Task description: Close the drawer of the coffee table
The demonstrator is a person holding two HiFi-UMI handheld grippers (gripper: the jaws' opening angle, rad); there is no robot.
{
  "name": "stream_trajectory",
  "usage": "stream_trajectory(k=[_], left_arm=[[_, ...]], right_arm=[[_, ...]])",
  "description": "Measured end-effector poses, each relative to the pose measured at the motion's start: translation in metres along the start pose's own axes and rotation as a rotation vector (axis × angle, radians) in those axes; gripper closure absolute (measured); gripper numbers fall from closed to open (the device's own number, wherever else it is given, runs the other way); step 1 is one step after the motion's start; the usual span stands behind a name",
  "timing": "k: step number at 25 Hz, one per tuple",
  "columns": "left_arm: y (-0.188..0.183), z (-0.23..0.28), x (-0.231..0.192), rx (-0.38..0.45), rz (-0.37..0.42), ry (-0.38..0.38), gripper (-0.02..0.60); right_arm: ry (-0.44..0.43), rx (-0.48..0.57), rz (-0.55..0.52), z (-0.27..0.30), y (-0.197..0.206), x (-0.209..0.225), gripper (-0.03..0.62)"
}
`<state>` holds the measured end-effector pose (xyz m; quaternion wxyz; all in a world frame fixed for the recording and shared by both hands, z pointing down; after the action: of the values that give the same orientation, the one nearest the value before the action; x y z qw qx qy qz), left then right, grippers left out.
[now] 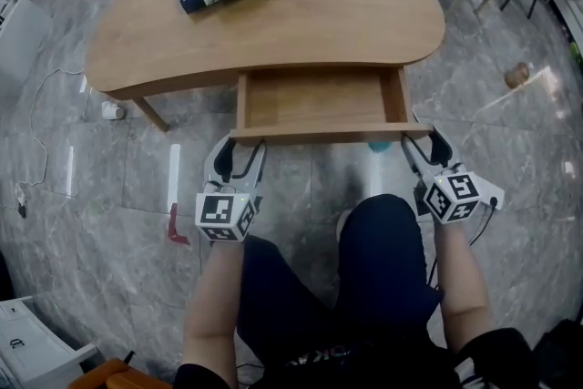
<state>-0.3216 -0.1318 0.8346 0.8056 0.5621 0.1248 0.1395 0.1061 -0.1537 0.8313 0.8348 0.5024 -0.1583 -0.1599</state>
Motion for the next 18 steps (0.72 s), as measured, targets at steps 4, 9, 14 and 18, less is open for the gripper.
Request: stream_trajectory(k=[4, 9, 14, 18], left_arm=[[-0.004, 0.013, -0.005, -0.001, 0.004, -0.007, 0.334], [-0.013, 0.032, -0.012, -0.030, -0.003, -0.022, 0.334], [-0.021, 0.052, -0.020, -0.042, -0.001, -0.045, 0.334], [-0.030, 0.070, -0.024, -0.050, -0.011, -0.083, 0.334]], right_arm=[[0.010, -0.004, 0.005, 0.011, -0.006, 0.004, 0.307], [0.014, -0.011, 0.005, 0.028, -0.017, 0.012, 0.307], [0.008, -0.022, 0.008, 0.048, -0.029, 0.022, 0.307], [0.010, -0.028, 0.009, 0.066, -0.040, 0.031, 0.307]])
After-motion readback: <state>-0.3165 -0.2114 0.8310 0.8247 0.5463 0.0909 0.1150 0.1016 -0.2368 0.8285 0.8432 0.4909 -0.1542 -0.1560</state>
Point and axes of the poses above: the fingertips, and each gripper's own axes: z forward along the fingers, x to its right, y out of its underside, the point moved 10 cm from there along -z, backward along the fingers, and after that the axes turned 9 degrees about -x, right-handed, at the moved point
